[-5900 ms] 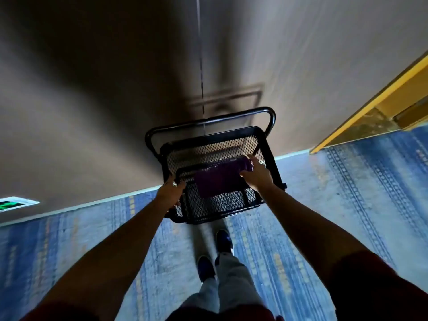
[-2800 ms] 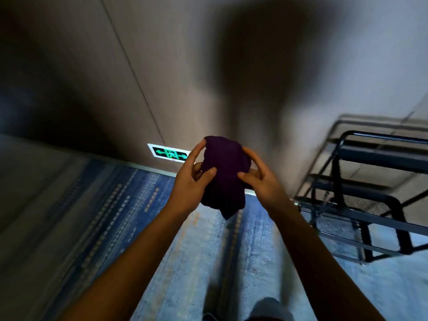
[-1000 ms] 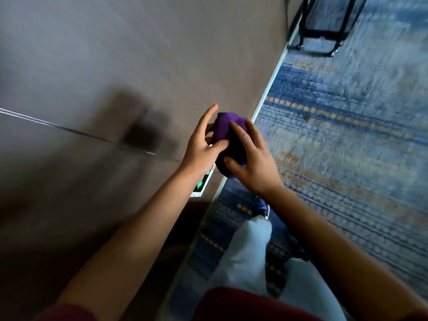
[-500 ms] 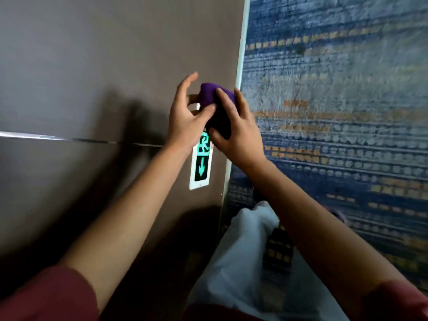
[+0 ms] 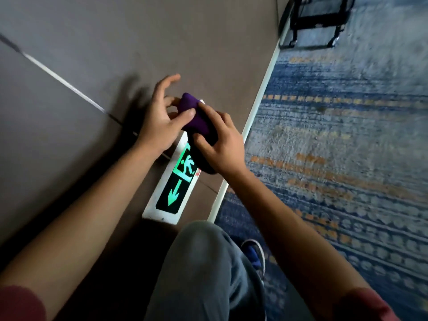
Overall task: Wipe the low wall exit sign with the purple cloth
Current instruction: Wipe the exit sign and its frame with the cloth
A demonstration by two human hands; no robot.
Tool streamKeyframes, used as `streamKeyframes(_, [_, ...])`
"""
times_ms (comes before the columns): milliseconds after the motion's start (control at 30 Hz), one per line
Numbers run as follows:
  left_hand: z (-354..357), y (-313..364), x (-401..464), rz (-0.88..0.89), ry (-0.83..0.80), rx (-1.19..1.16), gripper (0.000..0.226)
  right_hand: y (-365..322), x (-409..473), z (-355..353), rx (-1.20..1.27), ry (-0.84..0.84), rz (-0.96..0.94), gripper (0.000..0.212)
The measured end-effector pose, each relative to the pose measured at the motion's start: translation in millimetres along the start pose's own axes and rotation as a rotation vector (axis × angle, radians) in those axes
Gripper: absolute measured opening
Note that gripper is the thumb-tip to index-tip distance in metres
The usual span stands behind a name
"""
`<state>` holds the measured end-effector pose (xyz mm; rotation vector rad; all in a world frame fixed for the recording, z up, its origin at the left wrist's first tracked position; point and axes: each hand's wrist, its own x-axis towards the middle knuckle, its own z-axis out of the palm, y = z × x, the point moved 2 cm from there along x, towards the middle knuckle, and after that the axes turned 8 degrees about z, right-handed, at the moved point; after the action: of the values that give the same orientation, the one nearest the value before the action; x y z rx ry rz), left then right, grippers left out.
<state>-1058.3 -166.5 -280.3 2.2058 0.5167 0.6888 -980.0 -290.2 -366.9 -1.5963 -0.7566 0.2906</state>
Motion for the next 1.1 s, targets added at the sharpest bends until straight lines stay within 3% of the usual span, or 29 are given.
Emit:
streamKeyframes(233, [9,-13,-10,-0.007,0.072,-0.143,0.055,20,8,-2,-0.082,0.013,-0.116,0.066])
streamKeyframes(533, [-6,33,27,0.137,-0.006,0.056,0.065,-9,27,-13,-0.074,0.093,-0.116,0.058])
streamKeyframes(700, [-4,26,37,0.100,-0.032,0.152,0.064,5,42,-15,0.040,0.061,-0.098,0.053])
streamKeyframes(800, [-13,18,42,0.228,-0.058,0.594,0.062,63,43,-17,0.196,0.203,0.064,0.049])
streamKeyframes(867, [-24,13,48,0.344,-0.215,1.079,0.070,98,44,-11,0.224,0.239,0.190,0.052])
streamKeyframes(933, [-27,5,51,0.352,-0.430,1.449,0.079,118,47,3,0.208,0.201,0.268,0.054])
streamKeyframes(1000, [-25,-1,51,0.321,-0.538,1.617,0.084,120,52,19,0.202,0.116,0.282,0.053])
streamKeyframes(1100, [-26,-3,50,0.329,-0.577,1.738,0.083,111,68,36,0.162,0.037,0.241,0.047])
